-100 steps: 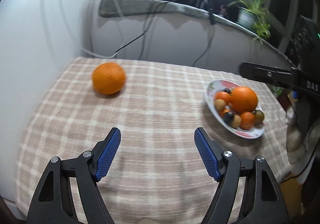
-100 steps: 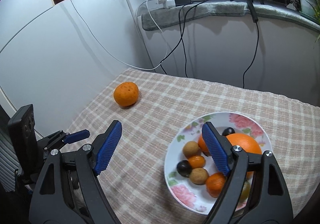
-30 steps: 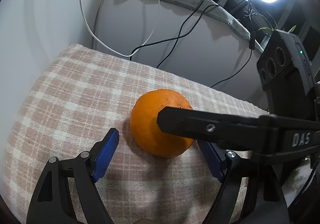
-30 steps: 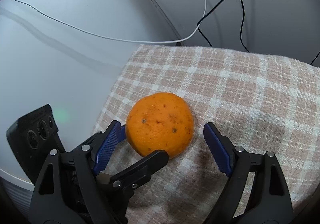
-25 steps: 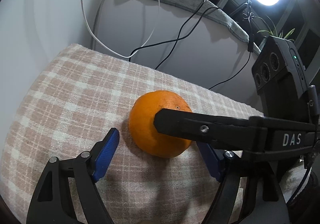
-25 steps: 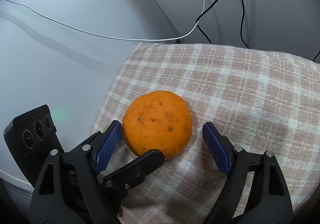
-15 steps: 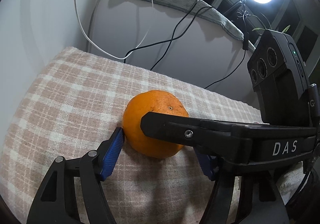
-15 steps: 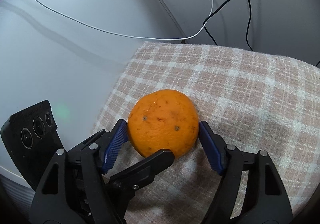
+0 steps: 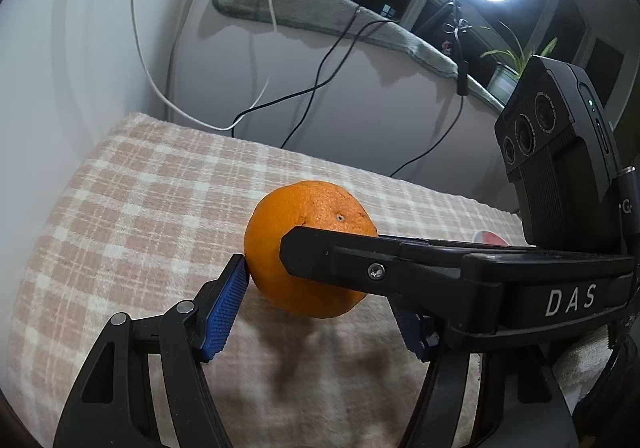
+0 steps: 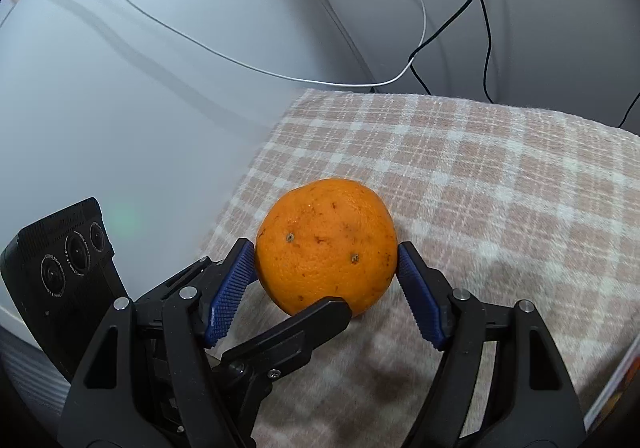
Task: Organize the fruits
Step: 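Close both grippers on opposite sides of the large orange, then carry the large orange over the plate with both grippers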
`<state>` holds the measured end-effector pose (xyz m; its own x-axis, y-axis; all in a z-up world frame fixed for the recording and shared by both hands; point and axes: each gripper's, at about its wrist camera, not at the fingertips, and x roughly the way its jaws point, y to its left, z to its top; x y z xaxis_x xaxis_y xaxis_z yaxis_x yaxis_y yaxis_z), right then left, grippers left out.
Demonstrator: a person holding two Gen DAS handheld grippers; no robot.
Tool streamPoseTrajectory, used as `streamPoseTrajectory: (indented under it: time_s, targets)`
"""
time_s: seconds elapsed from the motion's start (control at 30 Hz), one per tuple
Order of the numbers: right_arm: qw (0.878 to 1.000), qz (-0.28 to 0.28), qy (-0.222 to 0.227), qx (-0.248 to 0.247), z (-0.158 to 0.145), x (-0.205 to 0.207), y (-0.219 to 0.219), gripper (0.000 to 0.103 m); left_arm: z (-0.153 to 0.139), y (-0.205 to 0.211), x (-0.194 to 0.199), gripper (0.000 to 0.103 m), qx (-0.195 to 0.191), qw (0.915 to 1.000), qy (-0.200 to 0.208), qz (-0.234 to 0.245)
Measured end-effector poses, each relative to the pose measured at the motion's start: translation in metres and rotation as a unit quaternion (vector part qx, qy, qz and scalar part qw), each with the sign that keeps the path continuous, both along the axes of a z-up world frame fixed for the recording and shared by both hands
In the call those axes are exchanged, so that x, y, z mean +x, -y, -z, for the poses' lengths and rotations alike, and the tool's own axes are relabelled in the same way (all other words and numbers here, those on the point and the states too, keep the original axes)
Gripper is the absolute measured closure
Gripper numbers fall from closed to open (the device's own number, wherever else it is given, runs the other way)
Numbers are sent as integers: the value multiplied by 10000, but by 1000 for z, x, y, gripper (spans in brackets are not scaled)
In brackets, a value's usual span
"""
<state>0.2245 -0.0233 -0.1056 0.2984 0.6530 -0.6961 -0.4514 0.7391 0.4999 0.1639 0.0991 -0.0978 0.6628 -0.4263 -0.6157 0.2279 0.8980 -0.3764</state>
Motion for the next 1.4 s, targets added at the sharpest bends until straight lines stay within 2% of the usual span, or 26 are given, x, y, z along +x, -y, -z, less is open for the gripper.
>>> streamPoseTrajectory:
  time_s: [0.33,0.57,1.0,1.4]
  targets:
    - [9997,54,222,78,-20,-32,37,28,-18,33,-27,35,68,9997,201,116]
    - [9990,216,385,87,-33,-52,81,28,-27,68,-39,35,100,9989,318,324]
    - [9963,665,529,79,-46,-80,166,28,-39,148,-60,35,65,9950,459,890]
    - [9938,981,518,82,-45,-116,226,28,-39,195,-79,35,67,9913,470,1227]
